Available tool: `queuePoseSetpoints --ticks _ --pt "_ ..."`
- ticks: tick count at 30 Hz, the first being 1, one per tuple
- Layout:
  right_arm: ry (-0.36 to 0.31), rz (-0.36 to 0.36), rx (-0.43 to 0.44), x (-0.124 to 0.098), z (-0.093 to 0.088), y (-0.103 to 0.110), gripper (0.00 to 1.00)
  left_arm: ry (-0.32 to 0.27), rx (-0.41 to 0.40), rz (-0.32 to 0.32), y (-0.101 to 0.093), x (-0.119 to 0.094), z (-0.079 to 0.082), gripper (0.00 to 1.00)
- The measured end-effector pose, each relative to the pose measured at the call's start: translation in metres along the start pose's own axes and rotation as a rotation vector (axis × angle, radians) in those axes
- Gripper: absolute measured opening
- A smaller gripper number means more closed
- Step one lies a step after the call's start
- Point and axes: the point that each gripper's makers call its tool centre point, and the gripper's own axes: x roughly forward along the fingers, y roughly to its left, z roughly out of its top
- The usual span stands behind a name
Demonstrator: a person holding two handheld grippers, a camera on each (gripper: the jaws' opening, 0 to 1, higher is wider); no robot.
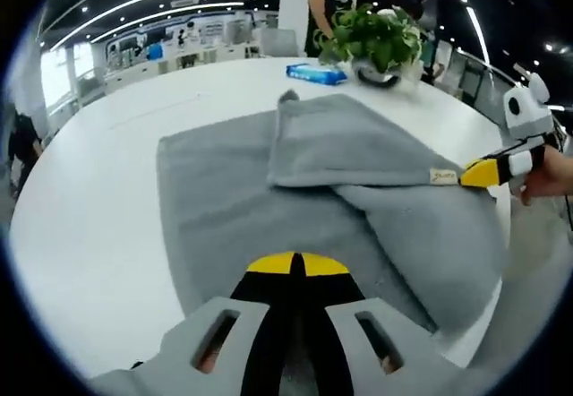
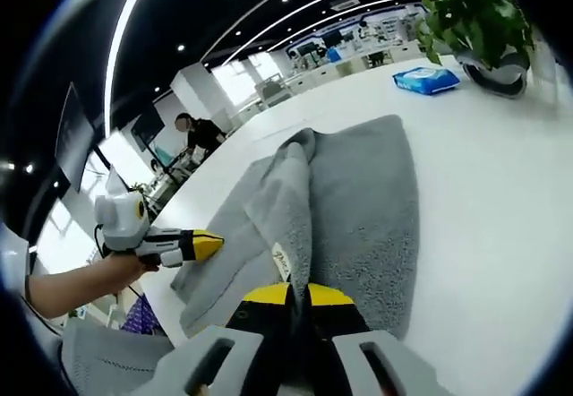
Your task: Open the folded towel by lifting each exposed corner and separating the folded layers until the towel lies flat within the target outline without major curled edges
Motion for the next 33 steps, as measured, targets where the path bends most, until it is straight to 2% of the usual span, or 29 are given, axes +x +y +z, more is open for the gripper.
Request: queuePoseSetpoints --ticks 7,16,23,33 --pt "0.013 -0.039 -0.029 -0.002 0.003 -0.013 0.02 -0.014 -0.010 -0.020 0.003 -0.001 0.000 0.00" --pt "0.011 -0.124 -0.011 -0.016 0.007 -0.044 0.01 -0.031 -0.019 0.010 0.014 -0.005 -0.001 0.00" --pt "0.032 -0.172 -0.010 -0.025 0.002 -0.063 0.01 -0.061 -0.057 0.051 0.032 -0.010 -0.004 0.00" --pt "0.067 -0.231 -0.010 -0.034 -0.006 -0.086 0.01 -0.073 -0.088 0.120 0.059 -0.024 -0.009 0.00"
